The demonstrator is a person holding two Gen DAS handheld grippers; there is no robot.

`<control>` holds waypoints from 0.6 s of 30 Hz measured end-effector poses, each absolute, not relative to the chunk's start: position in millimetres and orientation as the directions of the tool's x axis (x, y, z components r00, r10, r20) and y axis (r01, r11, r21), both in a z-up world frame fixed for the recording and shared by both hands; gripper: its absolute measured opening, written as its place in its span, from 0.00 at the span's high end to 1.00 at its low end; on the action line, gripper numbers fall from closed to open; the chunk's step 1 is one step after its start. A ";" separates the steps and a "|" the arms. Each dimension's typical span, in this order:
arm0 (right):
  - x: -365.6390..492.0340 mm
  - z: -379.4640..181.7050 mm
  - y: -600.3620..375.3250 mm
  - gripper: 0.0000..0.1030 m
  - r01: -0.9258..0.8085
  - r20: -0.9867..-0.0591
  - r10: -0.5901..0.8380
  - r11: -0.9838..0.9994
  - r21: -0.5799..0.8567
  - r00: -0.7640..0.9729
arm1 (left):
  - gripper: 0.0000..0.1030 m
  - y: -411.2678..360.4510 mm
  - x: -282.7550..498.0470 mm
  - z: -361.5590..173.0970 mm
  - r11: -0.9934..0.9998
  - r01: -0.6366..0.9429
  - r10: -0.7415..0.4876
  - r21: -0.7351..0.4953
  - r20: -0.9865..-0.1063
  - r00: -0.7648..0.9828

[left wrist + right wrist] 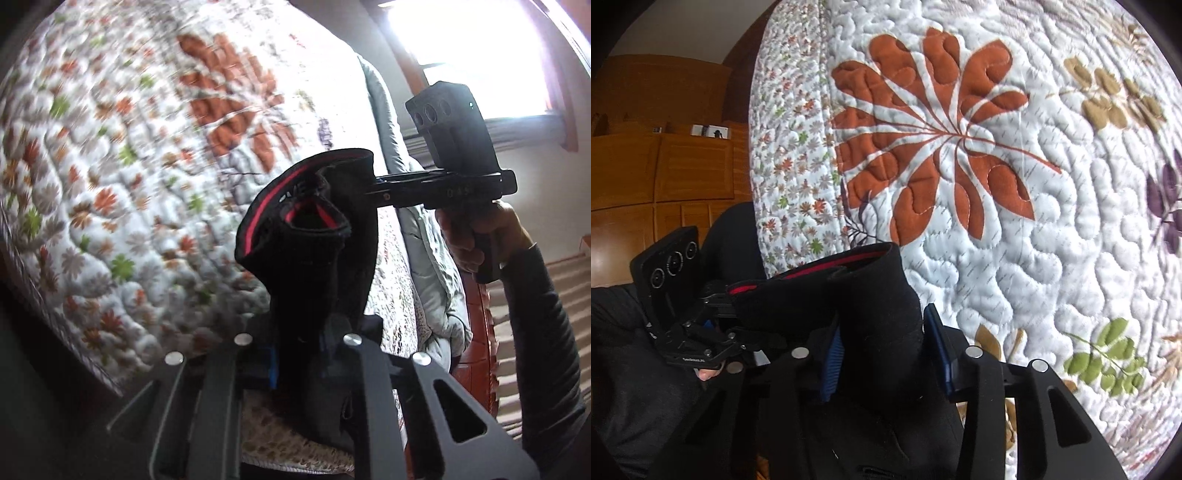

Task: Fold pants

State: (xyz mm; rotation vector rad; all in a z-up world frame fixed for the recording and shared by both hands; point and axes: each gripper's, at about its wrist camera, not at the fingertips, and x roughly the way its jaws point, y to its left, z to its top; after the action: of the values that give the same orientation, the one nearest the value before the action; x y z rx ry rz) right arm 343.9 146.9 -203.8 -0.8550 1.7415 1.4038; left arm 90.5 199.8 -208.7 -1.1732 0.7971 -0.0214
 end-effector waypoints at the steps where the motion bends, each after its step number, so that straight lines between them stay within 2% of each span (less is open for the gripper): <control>1: 341.6 -194.7 144.7 0.62 -0.859 -0.867 -0.048 0.179 0.481 -0.496 | 0.87 197.4 90.9 -203.1 0.432 -0.368 -0.408 -0.824 -0.542 0.735; 18: 316.6 -65.9 74.1 0.68 -0.954 -0.972 0.052 0.188 0.234 -0.229 | 0.88 138.9 90.5 -110.9 0.622 -0.158 -0.427 -0.767 -0.502 0.753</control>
State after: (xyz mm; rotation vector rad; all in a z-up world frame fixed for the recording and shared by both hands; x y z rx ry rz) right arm 316.6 74.1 -65.9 -0.9218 1.4418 1.2416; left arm 90.5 138.9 -110.9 -0.9053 0.7256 -0.1707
